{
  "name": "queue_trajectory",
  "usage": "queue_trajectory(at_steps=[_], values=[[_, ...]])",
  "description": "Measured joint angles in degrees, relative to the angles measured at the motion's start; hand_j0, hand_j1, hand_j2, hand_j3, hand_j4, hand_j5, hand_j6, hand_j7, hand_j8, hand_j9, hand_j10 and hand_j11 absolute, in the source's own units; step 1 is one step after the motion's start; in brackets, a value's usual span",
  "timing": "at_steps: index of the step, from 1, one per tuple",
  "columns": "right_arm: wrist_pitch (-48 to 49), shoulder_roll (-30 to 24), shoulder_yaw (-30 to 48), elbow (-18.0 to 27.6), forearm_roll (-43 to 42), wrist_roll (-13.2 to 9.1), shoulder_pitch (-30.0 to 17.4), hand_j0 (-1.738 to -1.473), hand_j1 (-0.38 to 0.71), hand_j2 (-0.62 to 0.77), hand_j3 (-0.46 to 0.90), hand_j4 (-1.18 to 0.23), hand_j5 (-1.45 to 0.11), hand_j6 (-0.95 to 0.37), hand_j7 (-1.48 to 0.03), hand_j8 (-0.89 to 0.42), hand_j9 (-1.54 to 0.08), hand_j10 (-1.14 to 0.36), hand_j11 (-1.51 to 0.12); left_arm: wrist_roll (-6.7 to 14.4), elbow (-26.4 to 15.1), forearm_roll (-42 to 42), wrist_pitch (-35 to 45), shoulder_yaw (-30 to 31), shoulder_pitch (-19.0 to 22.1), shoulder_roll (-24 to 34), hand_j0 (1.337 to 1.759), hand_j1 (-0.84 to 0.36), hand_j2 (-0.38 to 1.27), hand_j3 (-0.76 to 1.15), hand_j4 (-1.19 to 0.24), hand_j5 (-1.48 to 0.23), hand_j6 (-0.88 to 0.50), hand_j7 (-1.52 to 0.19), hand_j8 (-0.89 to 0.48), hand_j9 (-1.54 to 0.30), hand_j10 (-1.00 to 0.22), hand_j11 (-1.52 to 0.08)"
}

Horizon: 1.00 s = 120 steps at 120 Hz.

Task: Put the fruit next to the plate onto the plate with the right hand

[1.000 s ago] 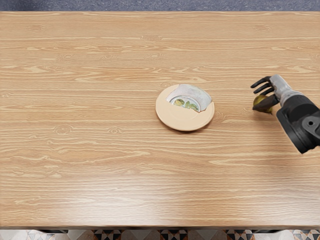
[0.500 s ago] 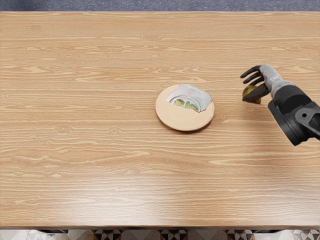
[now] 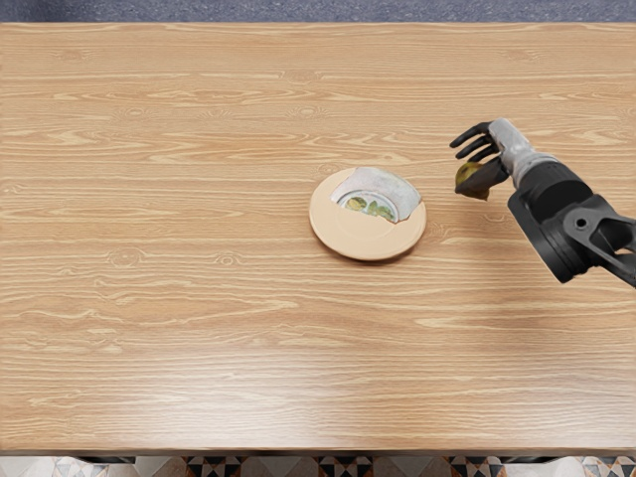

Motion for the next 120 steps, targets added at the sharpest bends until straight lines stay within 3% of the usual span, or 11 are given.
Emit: queue_trajectory(at_steps=[120], values=[[-0.06, 7.66, -0.08, -0.19, -0.01, 0.02, 3.35, -1.657, 0.23, 0.14, 0.00, -0.56, -0.75, -0.57, -0.74, -0.49, -0.74, -0.46, -0.74, 0.00, 0.00, 0.00, 0.00, 0.00, 0.03, 0.00, 1.658, 0.35, 0.00, 0.00, 0.00, 0.00, 0.00, 0.00, 0.00, 0.00, 0.00, 0.00]])
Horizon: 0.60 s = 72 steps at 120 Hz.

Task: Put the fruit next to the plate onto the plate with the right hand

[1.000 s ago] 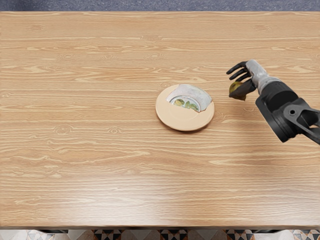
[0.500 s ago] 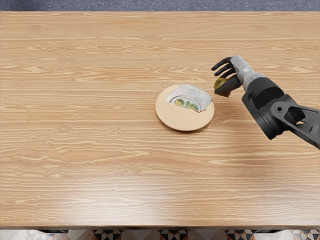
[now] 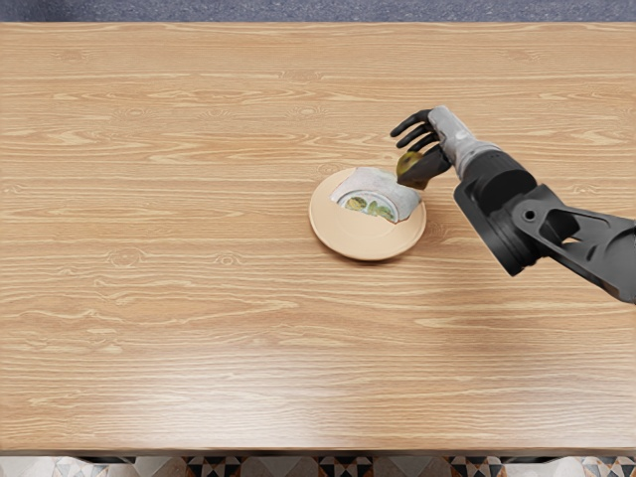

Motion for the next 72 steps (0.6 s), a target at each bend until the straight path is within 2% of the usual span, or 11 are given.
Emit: queue_trajectory(at_steps=[72], values=[[-0.02, 5.39, -0.48, -1.26, -0.78, 0.00, -0.60, -1.658, 0.24, 0.12, 0.00, -0.56, -0.74, -0.56, -0.73, -0.50, -0.74, -0.46, -0.73, 0.00, 0.00, -0.02, 0.00, 0.01, 0.03, 0.00, 1.658, 0.35, 0.00, 0.00, 0.00, 0.00, 0.00, 0.00, 0.00, 0.00, 0.00, 0.00]])
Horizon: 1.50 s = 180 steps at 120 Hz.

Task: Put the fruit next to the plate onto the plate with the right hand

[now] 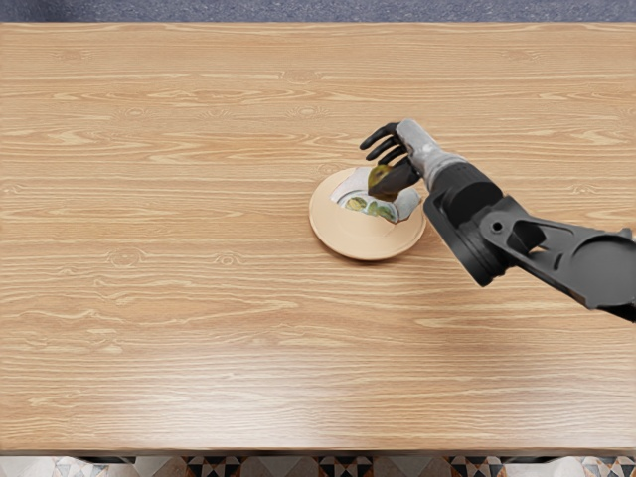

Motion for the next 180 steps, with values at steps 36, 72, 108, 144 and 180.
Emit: queue_trajectory(at_steps=[36, 72, 108, 144, 180], values=[[-0.06, 1.48, -0.55, -0.23, -0.12, 0.01, -0.98, -1.658, 0.24, 0.09, 0.00, -0.56, -0.73, -0.56, -0.73, -0.51, -0.73, -0.48, -0.73, 0.00, 0.00, 0.01, 0.00, 0.00, 0.00, 0.00, 1.658, 0.35, 0.00, 0.00, 0.00, 0.00, 0.00, 0.00, 0.00, 0.00, 0.00, 0.00], [-0.54, 1.41, -0.54, -0.20, -0.26, 0.01, -0.70, -1.658, -0.16, 0.02, 0.00, -0.17, -0.23, -0.18, -0.23, -0.16, -0.23, -0.16, -0.23, 0.00, 0.00, 0.01, 0.00, 0.00, 0.00, 0.00, 1.658, 0.35, 0.00, 0.00, 0.00, 0.00, 0.00, 0.00, 0.00, 0.00, 0.00, 0.00], [3.34, -1.75, 0.13, 0.09, 1.04, 0.01, 0.19, -1.658, -0.31, 0.01, 0.00, -0.04, -0.05, -0.04, -0.05, -0.04, -0.05, -0.04, -0.05, 0.00, 0.00, 0.02, 0.00, 0.00, 0.00, 0.00, 1.658, 0.35, 0.00, 0.00, 0.00, 0.00, 0.00, 0.00, 0.00, 0.00, 0.00, 0.00], [43.00, -16.34, 13.47, 2.06, 25.13, 0.01, 0.30, -1.658, -0.34, 0.00, 0.00, -0.01, -0.01, -0.01, -0.01, -0.01, -0.01, -0.01, -0.01, 0.00, 0.00, 0.01, 0.00, 0.00, 0.03, 0.00, 1.658, 0.35, 0.00, 0.00, 0.00, 0.00, 0.00, 0.00, 0.00, 0.00, 0.00, 0.00], [62.67, -29.25, 16.33, -0.61, 46.07, 0.01, -0.72, -1.658, -0.35, 0.00, 0.00, 0.00, 0.00, 0.00, 0.00, 0.00, 0.00, 0.00, 0.00, 0.00, 0.00, -0.04, 0.00, -0.08, 0.09, 0.00, 1.658, 0.35, 0.00, 0.00, 0.00, 0.00, 0.00, 0.00, 0.00, 0.00, 0.00, 0.00]])
